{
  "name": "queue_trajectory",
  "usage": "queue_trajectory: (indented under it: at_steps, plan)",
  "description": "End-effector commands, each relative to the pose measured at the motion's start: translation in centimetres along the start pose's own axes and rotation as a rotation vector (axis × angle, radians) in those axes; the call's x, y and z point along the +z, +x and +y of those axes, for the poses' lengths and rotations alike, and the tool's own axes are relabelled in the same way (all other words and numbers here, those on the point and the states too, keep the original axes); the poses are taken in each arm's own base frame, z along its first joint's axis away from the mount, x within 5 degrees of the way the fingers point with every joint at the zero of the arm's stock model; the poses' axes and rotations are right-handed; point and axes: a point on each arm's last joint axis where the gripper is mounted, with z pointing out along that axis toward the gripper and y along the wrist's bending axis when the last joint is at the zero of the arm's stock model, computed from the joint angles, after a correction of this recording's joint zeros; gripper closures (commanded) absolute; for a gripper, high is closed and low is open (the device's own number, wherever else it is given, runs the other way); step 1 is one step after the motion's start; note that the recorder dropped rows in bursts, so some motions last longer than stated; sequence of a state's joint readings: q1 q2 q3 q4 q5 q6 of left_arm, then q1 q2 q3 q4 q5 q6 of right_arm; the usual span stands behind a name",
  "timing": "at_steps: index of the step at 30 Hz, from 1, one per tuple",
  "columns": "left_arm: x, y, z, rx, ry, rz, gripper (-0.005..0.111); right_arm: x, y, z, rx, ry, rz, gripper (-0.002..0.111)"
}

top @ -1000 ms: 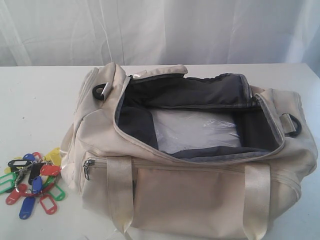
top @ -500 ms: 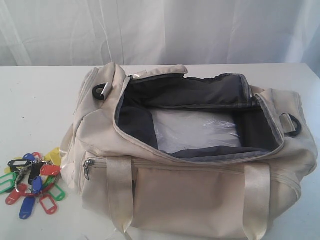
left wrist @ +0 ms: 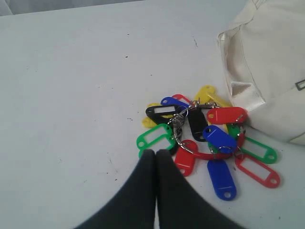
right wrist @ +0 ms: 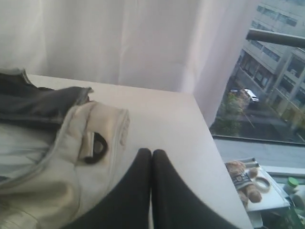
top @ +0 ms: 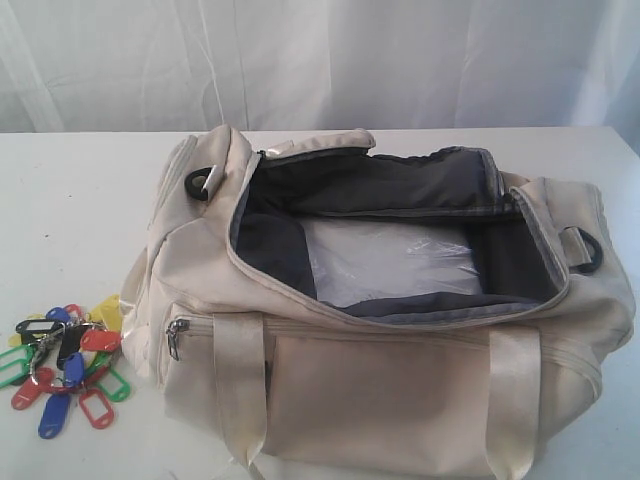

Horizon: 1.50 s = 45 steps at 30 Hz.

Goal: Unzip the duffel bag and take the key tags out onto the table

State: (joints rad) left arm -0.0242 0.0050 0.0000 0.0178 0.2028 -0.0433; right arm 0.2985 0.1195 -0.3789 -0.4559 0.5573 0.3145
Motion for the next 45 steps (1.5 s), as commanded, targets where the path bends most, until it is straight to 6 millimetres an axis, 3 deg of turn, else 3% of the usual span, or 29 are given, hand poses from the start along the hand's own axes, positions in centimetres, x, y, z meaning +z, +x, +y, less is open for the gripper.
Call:
queue_trajectory:
  at_steps: [1, 7, 10, 14, 34, 36, 39, 45]
  plan:
    - [0.0, 0.0, 0.0, -0.007, -0.004, -0.005, 0.107, 0.6, 4.2, 0.3, 0.004, 0.063, 0.029, 0.108]
    - [0.0, 0.0, 0.0, -0.007, -0.004, -0.005, 0.107, 2.5, 10.7, 1.0, -0.058, 0.079, 0.177, 0.108]
    - [0.0, 0.0, 0.0, -0.007, -0.004, -0.005, 0.107, 2.7, 9.2, 1.5, -0.098, 0.036, 0.017, 0.108]
    - [0.0, 0.0, 0.0, -0.007, -0.004, -0.005, 0.107, 2.7, 8.6, 1.8, -0.099, 0.009, -0.053, 0.108]
    - [0.0, 0.0, 0.0, -0.007, -0.004, -0.005, 0.107, 2.7, 8.6, 1.8, -0.092, 0.008, -0.052, 0.108]
    - [0.0, 0.0, 0.0, -0.007, -0.004, -0.005, 0.107, 2.7, 8.7, 1.8, -0.036, -0.003, -0.040, 0.108]
    - [0.0, 0.0, 0.0, -0.007, -0.004, -0.005, 0.107, 2.7, 8.9, 2.4, 0.207, -0.061, -0.013, 0.108]
    - [0.0, 0.0, 0.0, -0.007, -0.004, -0.005, 0.107, 2.7, 9.2, 2.4, 0.145, -0.065, 0.017, 0.108]
